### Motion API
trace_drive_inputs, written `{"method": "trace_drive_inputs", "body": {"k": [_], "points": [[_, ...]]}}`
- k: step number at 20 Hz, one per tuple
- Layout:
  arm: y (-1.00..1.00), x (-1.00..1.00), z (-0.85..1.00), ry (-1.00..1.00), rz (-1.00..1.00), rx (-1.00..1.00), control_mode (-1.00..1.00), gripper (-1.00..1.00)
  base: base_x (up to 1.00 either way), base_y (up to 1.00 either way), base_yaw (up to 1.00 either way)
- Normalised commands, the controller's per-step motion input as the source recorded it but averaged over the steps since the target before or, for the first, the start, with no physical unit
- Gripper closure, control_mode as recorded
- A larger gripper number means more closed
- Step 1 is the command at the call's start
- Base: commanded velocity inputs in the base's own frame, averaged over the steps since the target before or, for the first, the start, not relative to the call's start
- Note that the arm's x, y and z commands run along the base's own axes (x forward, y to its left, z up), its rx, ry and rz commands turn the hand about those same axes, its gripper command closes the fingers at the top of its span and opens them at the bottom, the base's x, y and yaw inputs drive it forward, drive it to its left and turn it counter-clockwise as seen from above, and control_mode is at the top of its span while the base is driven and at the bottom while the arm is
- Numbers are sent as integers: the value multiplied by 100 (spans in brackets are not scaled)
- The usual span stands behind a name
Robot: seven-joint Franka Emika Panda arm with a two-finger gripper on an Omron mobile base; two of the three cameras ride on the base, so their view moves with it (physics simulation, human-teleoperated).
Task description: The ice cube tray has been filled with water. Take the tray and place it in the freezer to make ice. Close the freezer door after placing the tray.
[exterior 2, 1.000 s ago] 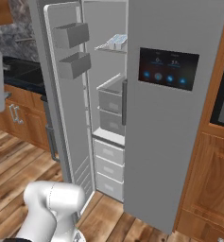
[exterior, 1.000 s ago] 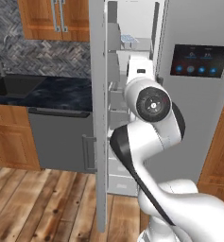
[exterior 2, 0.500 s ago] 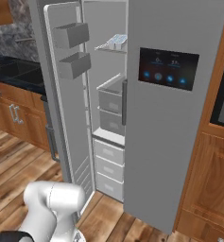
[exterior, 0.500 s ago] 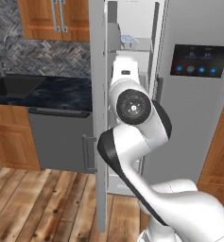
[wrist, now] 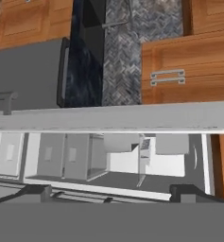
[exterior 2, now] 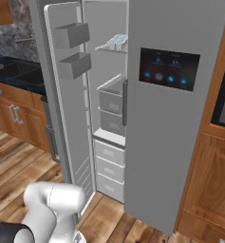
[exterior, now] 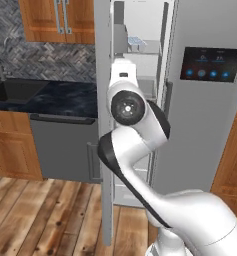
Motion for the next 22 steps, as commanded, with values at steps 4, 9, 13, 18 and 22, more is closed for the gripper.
{"method": "trace_drive_inputs", "body": {"k": [4, 9, 13, 18, 22], "points": [[4, 60, -22, 0, -13, -9, -100, -100, 0, 0, 0], [23, 38, -16, -4, -16, -13, -100, -100, 0, 0, 0], [36, 5, -1, -5, -16, -13, -100, -100, 0, 0, 0], [29, 0, 0, 0, -16, -4, -100, -100, 0, 0, 0], [8, 0, 0, 0, -13, 0, -100, -100, 0, 0, 0]]}}
